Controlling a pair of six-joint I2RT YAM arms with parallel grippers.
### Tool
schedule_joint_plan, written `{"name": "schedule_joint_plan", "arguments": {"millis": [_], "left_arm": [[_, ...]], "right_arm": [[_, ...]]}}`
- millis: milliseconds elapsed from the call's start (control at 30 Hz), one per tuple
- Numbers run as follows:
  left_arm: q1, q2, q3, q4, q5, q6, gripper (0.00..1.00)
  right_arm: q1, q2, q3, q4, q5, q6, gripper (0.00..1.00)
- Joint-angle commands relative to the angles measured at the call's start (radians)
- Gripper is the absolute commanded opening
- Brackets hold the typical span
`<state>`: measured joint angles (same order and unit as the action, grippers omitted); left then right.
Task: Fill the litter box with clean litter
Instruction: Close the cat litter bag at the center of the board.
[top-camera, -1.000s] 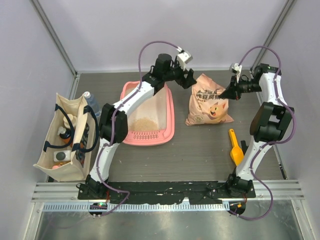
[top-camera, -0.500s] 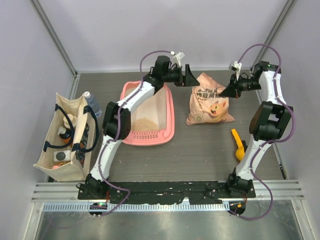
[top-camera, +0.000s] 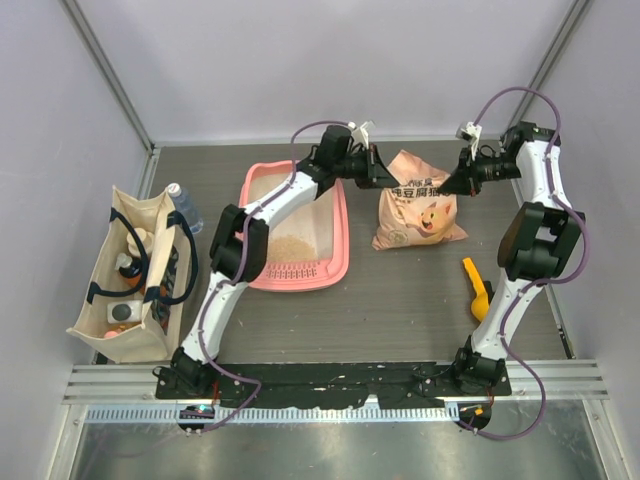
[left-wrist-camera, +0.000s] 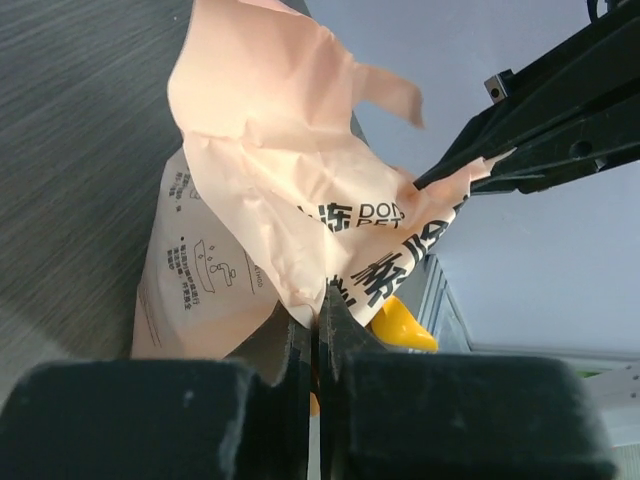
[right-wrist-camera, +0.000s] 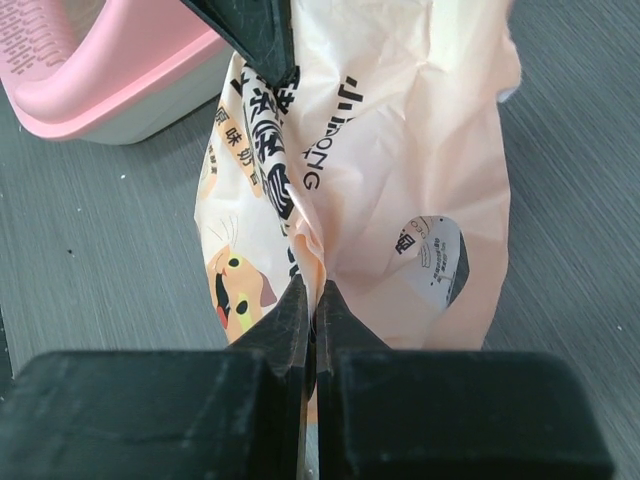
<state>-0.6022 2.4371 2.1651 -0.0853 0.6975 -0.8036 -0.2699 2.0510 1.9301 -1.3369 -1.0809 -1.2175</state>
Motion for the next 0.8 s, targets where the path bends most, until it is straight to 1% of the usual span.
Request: {"name": "schedule_joint_plan", "arguments": {"millis": [0, 133, 167, 233, 267, 300, 333, 367, 433, 467, 500, 533, 567, 633, 767], "left_arm": [[0.045, -0.125, -0.042, 0.033, 0.020, -0.071, 0.00], [0.074, -0.231, -0.193, 0.036, -0.047, -0.121, 0.00], [0.082, -0.243, -0.209, 0.035, -0.099, -0.132, 0.00], [0.084, -0.257, -0.221, 0.056, -0.107, -0.158, 0.00], [0.078, -0.256, -0.217, 0.065, -0.074, -0.164, 0.13], [0.073, -0.253, -0.208, 0.067, -0.056, -0.157, 0.23], [0.067, -0.248, -0.193, 0.077, -0.047, -0.145, 0.28], [0.055, -0.236, -0.188, 0.081, -0.041, -0.140, 0.33], [0.042, -0.225, -0.174, 0.070, -0.039, -0.115, 0.33], [0.033, -0.217, -0.174, 0.071, -0.041, -0.091, 0.33], [0.028, -0.213, -0.169, 0.068, -0.038, -0.074, 0.33], [0.022, -0.207, -0.156, 0.052, -0.038, -0.057, 0.33], [0.016, -0.204, -0.153, 0.045, -0.038, -0.042, 0.33], [0.010, -0.199, -0.154, 0.035, -0.035, -0.019, 0.32], [0.005, -0.191, -0.142, 0.018, -0.021, 0.012, 0.31]], "right_arm": [[-0.034, -0.022, 0.141, -0.169, -0.235, 0.061, 0.02], [-0.077, -0.012, 0.161, -0.168, -0.260, 0.069, 0.01], [-0.083, -0.012, 0.155, -0.168, -0.260, 0.067, 0.02], [-0.095, -0.015, 0.120, -0.166, -0.264, 0.064, 0.01], [-0.095, -0.020, 0.101, -0.166, -0.263, 0.059, 0.02], [-0.094, -0.026, 0.080, -0.166, -0.264, 0.037, 0.01], [-0.091, -0.037, 0.041, -0.166, -0.267, 0.030, 0.02], [-0.078, -0.040, 0.026, -0.166, -0.270, 0.024, 0.01], [-0.060, -0.060, -0.015, -0.166, -0.266, -0.010, 0.01], [-0.043, -0.074, -0.026, -0.166, -0.255, -0.031, 0.05], [-0.010, -0.087, -0.039, -0.168, -0.235, -0.059, 0.24], [0.010, -0.106, -0.075, -0.169, -0.211, -0.135, 0.31], [0.026, -0.142, -0.089, -0.168, -0.196, -0.160, 0.33], [0.067, -0.161, -0.115, -0.154, -0.165, -0.198, 0.39], [0.070, -0.167, -0.123, -0.150, -0.137, -0.246, 0.47]]}}
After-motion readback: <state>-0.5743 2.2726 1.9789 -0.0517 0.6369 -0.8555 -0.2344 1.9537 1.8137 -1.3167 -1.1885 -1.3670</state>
